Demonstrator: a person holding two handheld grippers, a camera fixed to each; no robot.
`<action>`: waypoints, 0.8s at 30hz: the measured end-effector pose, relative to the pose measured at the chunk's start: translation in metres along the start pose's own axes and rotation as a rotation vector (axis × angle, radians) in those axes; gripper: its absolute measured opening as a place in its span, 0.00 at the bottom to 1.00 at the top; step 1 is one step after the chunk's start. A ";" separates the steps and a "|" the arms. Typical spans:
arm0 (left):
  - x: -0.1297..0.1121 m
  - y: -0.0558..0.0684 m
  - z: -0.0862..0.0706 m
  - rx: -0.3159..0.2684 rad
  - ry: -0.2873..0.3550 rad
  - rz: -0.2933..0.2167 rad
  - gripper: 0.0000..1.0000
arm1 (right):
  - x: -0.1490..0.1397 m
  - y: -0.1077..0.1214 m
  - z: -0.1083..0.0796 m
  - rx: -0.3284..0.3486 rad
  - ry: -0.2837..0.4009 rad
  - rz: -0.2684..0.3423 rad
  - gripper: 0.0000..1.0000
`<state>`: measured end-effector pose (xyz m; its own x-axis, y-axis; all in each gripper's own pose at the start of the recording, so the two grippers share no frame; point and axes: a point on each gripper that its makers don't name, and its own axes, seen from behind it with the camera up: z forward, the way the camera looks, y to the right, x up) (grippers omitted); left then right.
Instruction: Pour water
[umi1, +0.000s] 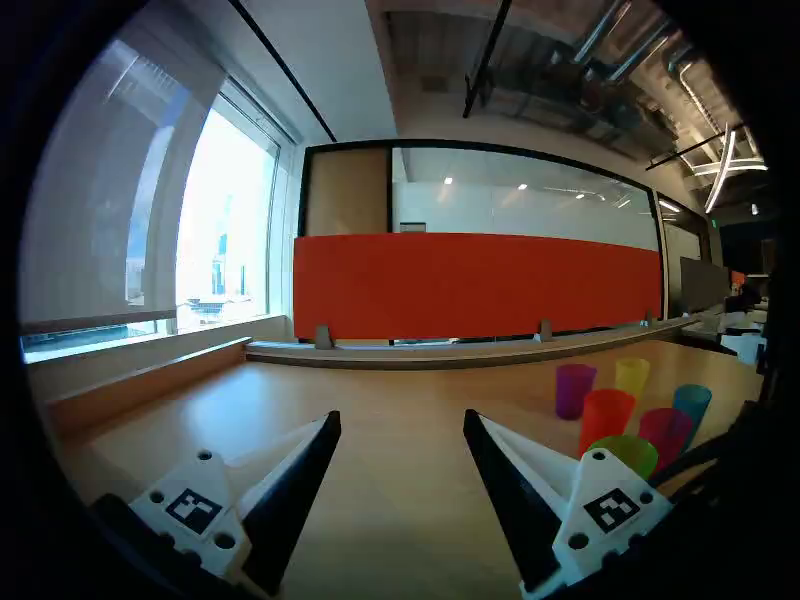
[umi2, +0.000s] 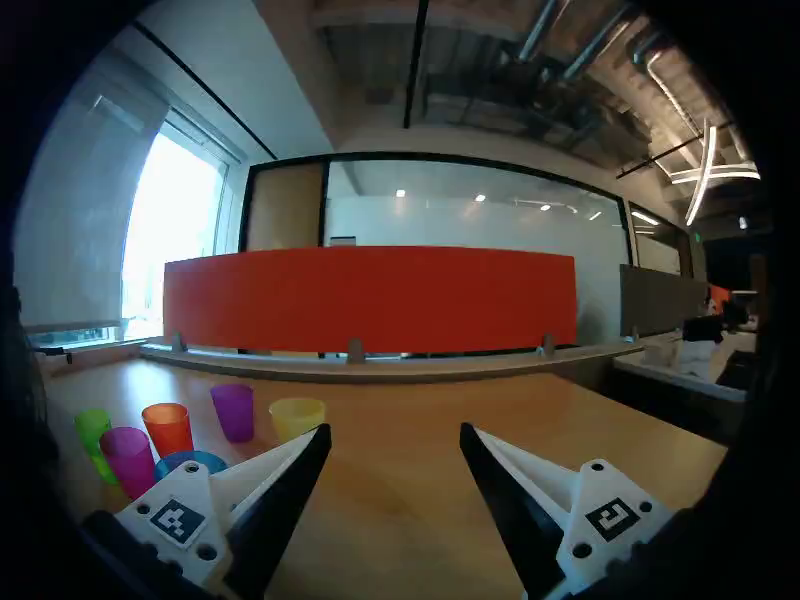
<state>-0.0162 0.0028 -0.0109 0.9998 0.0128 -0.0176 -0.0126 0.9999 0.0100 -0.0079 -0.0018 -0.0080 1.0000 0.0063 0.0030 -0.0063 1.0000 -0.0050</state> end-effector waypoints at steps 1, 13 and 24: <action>0.000 0.000 0.000 0.000 0.000 0.000 0.91 | 0.000 0.000 0.000 0.000 0.000 0.000 1.00; 0.000 0.000 0.001 0.000 0.000 0.000 0.91 | 0.000 0.000 0.000 0.000 0.000 0.000 1.00; -0.001 0.000 0.002 -0.001 0.000 -0.001 0.91 | 0.000 0.000 0.000 0.000 0.000 0.000 1.00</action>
<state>-0.0168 0.0024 -0.0090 0.9998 0.0113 -0.0180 -0.0112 0.9999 0.0094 -0.0077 -0.0019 -0.0077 1.0000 0.0063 0.0028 -0.0063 1.0000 -0.0050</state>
